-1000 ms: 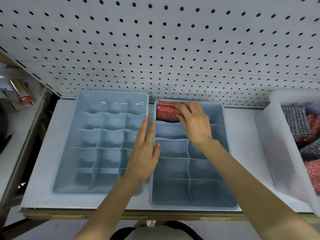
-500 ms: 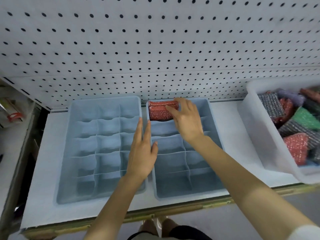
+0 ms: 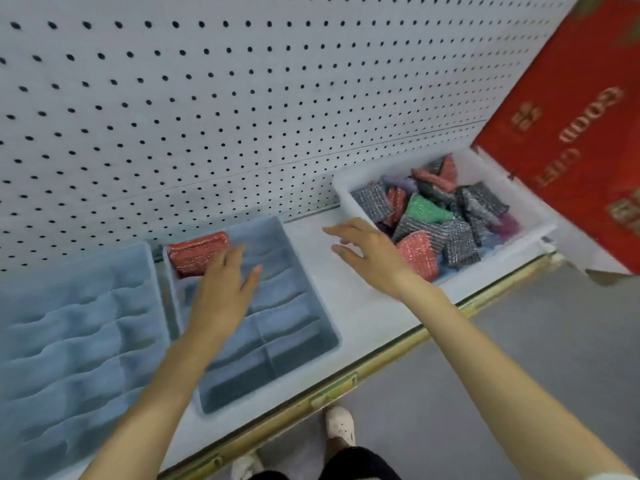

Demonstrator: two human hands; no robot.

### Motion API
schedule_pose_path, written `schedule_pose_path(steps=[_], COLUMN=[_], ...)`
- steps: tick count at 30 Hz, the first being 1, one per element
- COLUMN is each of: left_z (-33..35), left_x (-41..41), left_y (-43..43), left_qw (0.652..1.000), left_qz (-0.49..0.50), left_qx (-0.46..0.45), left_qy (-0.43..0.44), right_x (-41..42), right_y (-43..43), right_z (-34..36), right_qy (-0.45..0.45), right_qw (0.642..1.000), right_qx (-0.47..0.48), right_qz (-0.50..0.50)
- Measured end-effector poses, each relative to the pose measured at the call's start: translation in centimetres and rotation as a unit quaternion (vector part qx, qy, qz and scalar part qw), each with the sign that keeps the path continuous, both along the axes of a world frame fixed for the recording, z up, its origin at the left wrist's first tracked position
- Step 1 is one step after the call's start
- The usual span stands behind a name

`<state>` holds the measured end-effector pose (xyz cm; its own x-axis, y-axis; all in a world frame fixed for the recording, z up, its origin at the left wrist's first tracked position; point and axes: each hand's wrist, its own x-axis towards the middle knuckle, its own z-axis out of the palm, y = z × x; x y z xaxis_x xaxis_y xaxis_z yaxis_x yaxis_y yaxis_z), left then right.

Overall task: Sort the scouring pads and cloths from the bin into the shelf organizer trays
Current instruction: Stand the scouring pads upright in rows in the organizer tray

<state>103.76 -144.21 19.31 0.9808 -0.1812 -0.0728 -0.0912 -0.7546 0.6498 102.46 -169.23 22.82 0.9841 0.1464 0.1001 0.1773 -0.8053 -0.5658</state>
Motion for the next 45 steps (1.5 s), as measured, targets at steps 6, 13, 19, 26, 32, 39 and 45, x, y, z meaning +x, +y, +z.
schedule_pose_path(steps=[6, 13, 19, 26, 32, 39, 45], left_z=[1.9, 1.8, 0.9, 2.3, 2.0, 1.7, 1.7], left_x=[-1.7, 0.6, 1.2, 0.3, -0.2, -0.3, -0.1], left_y=[-13.1, -26.2, -29.8, -29.1, -28.5, -28.5, -28.7], left_qw=[0.991, 0.962, 0.972, 0.990, 0.915, 0.878, 0.866], left_qz=[-0.105, -0.201, -0.153, 0.025, 0.207, 0.265, 0.281], left_qx=[-0.069, 0.161, 0.176, -0.106, -0.330, -0.385, -0.406], left_qy=[-0.049, -0.089, 0.004, 0.091, 0.110, 0.100, 0.081], right_x=[-3.7, 0.1, 5.2, 11.2, 12.8, 12.1, 10.4], right_y=[-14.8, -27.4, -29.5, -27.0, -26.4, -27.8, -29.6], right_z=[0.2, -1.9, -1.7, -2.7, -3.7, -3.8, -1.3], right_qy=[0.001, 0.066, -0.010, 0.039, 0.074, 0.080, 0.002], right_qw=[0.992, 0.994, 0.993, 0.997, 0.993, 0.993, 0.965], right_qx=[0.013, 0.001, 0.082, 0.042, 0.036, 0.075, 0.219], right_qz=[-0.128, -0.084, -0.086, -0.056, -0.081, -0.054, -0.148])
